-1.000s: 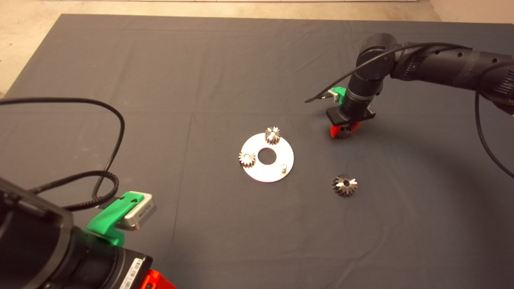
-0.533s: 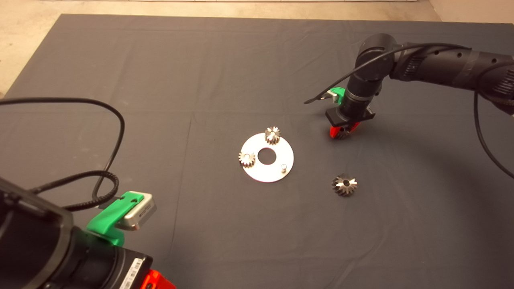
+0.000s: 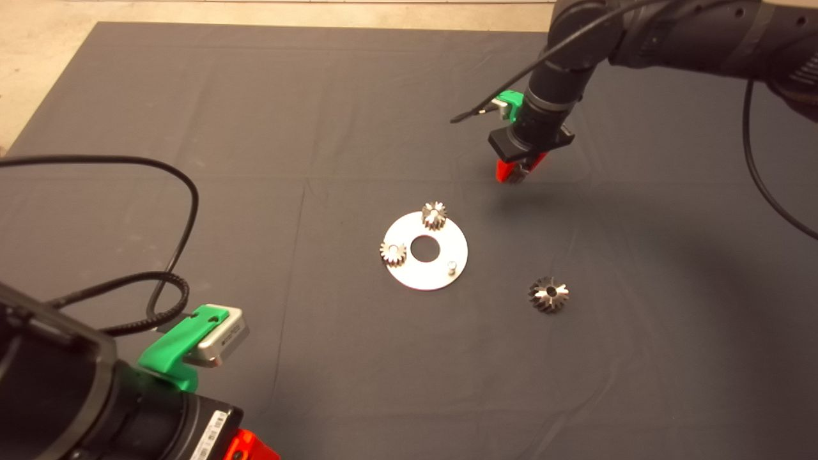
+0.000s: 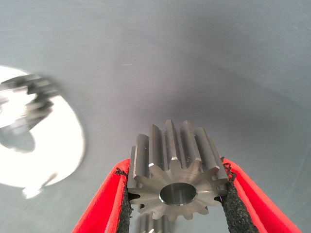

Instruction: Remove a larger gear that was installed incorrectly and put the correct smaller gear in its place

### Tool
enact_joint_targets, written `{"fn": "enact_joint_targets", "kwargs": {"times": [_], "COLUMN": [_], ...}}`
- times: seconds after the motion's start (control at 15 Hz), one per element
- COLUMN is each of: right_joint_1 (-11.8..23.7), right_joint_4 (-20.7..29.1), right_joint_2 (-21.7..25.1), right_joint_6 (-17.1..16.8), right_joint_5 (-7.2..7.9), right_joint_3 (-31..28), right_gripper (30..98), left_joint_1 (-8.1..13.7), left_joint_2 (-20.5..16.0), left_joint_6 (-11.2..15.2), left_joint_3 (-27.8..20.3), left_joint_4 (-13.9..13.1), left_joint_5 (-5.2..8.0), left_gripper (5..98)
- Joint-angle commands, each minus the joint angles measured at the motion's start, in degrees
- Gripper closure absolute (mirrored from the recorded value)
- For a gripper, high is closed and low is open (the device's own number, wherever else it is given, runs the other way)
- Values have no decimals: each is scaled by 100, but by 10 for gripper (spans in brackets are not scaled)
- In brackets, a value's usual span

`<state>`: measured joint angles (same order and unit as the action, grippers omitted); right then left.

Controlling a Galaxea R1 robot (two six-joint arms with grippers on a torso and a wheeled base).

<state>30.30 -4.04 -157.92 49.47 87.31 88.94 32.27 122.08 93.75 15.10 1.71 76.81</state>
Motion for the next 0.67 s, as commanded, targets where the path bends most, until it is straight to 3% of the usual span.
{"fn": "enact_joint_targets", "kwargs": {"times": [0.0,0.6], "right_joint_1": [589,574], "right_joint_4": [886,993], "right_joint_2": [-324,-728], "right_joint_6": [-201,-245], "right_joint_5": [769,769], "right_joint_3": [-114,-940], "right_gripper": [863,863], "left_joint_1": [43,43], "left_joint_2": [5,5], "left_joint_6": [20,20], "left_joint_3": [-97,-97], "left_joint_4": [-92,-92], "left_joint_5": [-17,-61], "left_gripper": [127,127]}}
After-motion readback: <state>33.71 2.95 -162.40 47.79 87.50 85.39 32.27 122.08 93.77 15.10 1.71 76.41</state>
